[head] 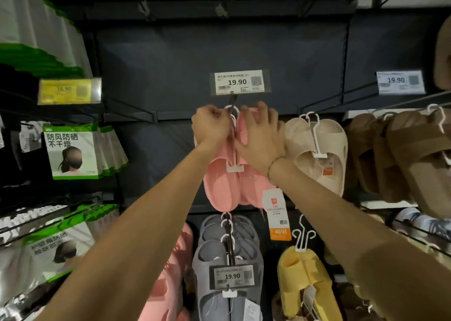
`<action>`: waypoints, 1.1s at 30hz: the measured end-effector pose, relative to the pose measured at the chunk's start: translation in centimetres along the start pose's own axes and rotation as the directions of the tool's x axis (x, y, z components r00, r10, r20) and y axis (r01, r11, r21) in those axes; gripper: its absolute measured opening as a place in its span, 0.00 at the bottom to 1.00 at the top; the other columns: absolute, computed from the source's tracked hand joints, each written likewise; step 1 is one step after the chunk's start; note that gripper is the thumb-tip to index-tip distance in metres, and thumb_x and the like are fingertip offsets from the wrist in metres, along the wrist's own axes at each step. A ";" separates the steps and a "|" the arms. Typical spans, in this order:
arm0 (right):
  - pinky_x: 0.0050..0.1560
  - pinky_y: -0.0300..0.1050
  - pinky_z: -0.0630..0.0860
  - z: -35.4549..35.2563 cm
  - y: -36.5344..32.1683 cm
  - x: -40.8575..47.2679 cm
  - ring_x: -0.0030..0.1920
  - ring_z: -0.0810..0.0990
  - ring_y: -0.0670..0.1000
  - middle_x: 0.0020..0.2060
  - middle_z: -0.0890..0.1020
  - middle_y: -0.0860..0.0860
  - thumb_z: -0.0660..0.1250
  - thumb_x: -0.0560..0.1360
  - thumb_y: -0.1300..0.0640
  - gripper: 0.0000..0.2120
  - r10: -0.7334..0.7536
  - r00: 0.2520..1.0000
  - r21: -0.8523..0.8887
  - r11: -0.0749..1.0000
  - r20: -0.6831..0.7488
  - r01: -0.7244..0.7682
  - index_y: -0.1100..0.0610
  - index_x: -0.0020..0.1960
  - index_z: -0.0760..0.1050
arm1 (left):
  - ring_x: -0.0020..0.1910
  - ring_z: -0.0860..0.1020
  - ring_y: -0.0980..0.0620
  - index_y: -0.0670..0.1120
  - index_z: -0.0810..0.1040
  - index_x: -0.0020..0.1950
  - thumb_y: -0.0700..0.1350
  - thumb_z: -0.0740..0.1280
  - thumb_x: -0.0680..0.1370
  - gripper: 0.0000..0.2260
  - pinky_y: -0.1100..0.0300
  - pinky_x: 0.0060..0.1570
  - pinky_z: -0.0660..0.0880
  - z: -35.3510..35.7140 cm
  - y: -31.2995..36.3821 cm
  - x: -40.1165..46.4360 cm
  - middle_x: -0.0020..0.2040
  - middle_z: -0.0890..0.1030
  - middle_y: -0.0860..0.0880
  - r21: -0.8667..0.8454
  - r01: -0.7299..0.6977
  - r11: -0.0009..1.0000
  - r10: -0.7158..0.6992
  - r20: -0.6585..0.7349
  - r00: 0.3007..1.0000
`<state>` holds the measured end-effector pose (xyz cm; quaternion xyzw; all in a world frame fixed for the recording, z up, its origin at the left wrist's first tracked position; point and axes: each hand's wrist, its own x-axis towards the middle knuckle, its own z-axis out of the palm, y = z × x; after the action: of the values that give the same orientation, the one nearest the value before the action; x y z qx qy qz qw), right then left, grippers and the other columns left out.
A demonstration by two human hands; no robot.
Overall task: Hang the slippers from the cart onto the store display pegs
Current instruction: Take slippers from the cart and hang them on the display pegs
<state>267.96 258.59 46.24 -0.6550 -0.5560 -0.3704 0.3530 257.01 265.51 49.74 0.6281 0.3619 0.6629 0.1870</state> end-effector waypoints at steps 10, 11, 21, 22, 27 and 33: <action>0.77 0.66 0.49 6.3 1.7 2.5 0.80 0.43 0.58 0.81 0.46 0.51 0.49 0.80 0.38 0.31 -0.022 0.988 0.023 1.000 0.153 0.019 0.46 0.81 0.52 | 0.45 0.83 0.44 0.43 0.81 0.46 0.48 0.65 0.80 0.10 0.54 0.46 0.77 4.0 -5.0 3.3 0.43 0.85 0.47 0.135 -0.084 0.987 0.076 0.059 0.995; 0.77 0.65 0.48 5.9 1.9 2.3 0.81 0.43 0.58 0.81 0.45 0.51 0.50 0.80 0.38 0.31 -0.033 0.988 0.040 0.999 0.149 0.027 0.46 0.81 0.52 | 0.46 0.82 0.44 0.43 0.81 0.48 0.47 0.63 0.80 0.10 0.52 0.48 0.77 3.8 -5.0 2.9 0.44 0.85 0.47 0.140 -0.117 0.983 0.109 0.063 0.992; 0.75 0.60 0.59 0.1 4.0 -3.9 0.79 0.53 0.59 0.81 0.53 0.56 0.54 0.81 0.44 0.30 -0.046 0.994 -0.021 0.999 0.094 0.048 0.50 0.80 0.55 | 0.51 0.74 0.47 0.42 0.74 0.53 0.41 0.62 0.80 0.05 0.46 0.52 0.72 2.9 -2.0 -7.3 0.52 0.76 0.46 0.077 -0.574 0.815 0.558 0.164 0.814; 0.75 0.59 0.59 -0.9 5.0 -5.0 0.79 0.54 0.59 0.81 0.54 0.55 0.54 0.81 0.45 0.29 -0.031 0.996 -0.021 0.999 0.087 0.033 0.50 0.80 0.55 | 0.50 0.75 0.47 0.42 0.75 0.53 0.41 0.62 0.80 0.05 0.46 0.51 0.73 3.5 -1.3 -8.5 0.52 0.77 0.46 0.005 -0.581 0.814 0.569 0.196 0.799; 0.73 0.56 0.63 -7.9 11.7 -13.5 0.76 0.62 0.56 0.79 0.60 0.55 0.54 0.80 0.46 0.28 0.113 0.993 -0.081 0.991 0.024 -0.110 0.53 0.79 0.61 | 0.52 0.77 0.49 0.45 0.76 0.57 0.45 0.62 0.81 0.08 0.47 0.53 0.75 7.6 3.2 -17.2 0.54 0.78 0.48 -0.213 -0.603 0.769 0.638 0.316 0.702; 0.67 0.56 0.69 -18.9 21.4 -30.2 0.68 0.72 0.60 0.72 0.72 0.57 0.59 0.79 0.48 0.28 0.328 0.944 -0.214 0.924 0.019 -0.317 0.60 0.75 0.68 | 0.57 0.77 0.47 0.47 0.77 0.64 0.51 0.60 0.81 0.16 0.49 0.57 0.75 13.8 8.6 -35.3 0.58 0.79 0.48 -0.459 -0.533 0.711 0.701 0.526 0.481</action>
<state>284.11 225.08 27.64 -0.7808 -0.4082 -0.3453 0.3232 277.11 238.32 30.60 0.8822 -0.0634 0.4501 0.1231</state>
